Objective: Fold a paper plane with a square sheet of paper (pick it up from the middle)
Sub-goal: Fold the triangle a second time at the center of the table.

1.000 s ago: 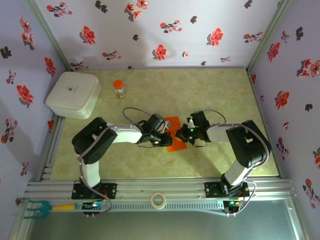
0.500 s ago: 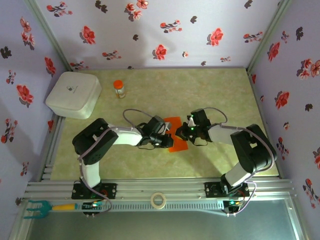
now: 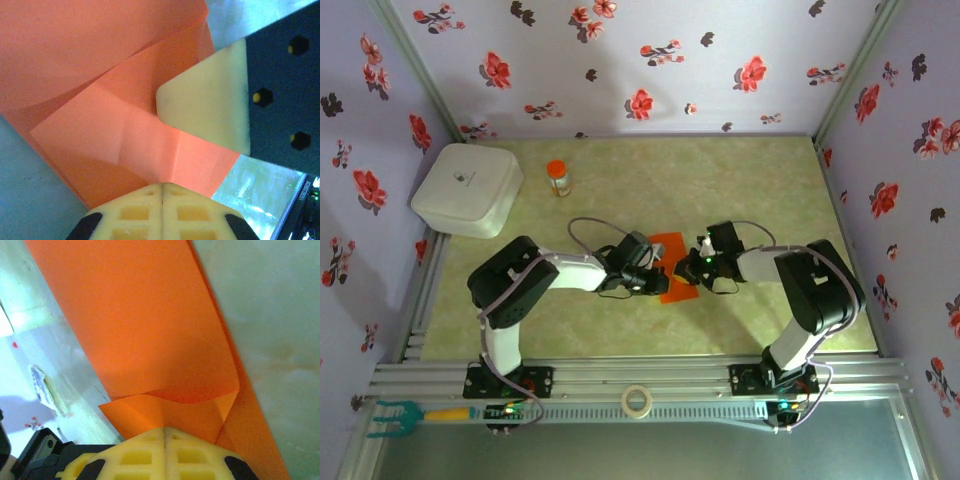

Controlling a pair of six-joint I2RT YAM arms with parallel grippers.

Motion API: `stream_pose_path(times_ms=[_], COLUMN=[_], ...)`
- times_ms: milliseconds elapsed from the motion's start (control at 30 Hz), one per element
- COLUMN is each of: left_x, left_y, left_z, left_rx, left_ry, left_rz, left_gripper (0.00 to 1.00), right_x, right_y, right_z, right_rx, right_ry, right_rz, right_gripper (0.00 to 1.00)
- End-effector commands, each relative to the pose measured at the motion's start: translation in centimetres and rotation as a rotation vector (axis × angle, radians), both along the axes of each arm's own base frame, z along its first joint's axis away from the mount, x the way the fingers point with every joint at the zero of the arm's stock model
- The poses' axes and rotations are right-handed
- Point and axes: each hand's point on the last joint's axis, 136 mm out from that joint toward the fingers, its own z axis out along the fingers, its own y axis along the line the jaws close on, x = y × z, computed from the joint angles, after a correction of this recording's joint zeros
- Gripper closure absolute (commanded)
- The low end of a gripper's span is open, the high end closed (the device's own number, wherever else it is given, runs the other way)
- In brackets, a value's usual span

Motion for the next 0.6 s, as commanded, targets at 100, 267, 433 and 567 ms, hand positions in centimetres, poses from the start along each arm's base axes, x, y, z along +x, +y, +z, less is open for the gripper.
stream_pose_path(times_ms=[100,267,433,567], left_x=[-4.0,-4.1,-4.1,-4.1], left_y=[4.2,4.1,4.2,4.2], left_z=[-6.6,-6.6,-6.7,-6.7], left_rx=[0.235,0.237,0.239,0.24], left_ry=[0.148,0.148,0.149,0.148], left_rz=[-0.027,-0.031,-0.033,-0.033], left_gripper=[1.0,1.0,1.0,1.0], right_x=[2.3,3.0,3.4,3.9], right_y=[-2.8,-3.5,-4.7,-5.6], right_z=[-1.6,-1.6,-1.9,-2.1], right_rx=[-0.081,-0.082,-0.131,-0.168], right_ry=[-0.022,-0.022,-0.028,-0.035], right_rz=[-0.085,-0.101,-0.109,-0.12], right_gripper=[0.97,0.96,0.96,0.97])
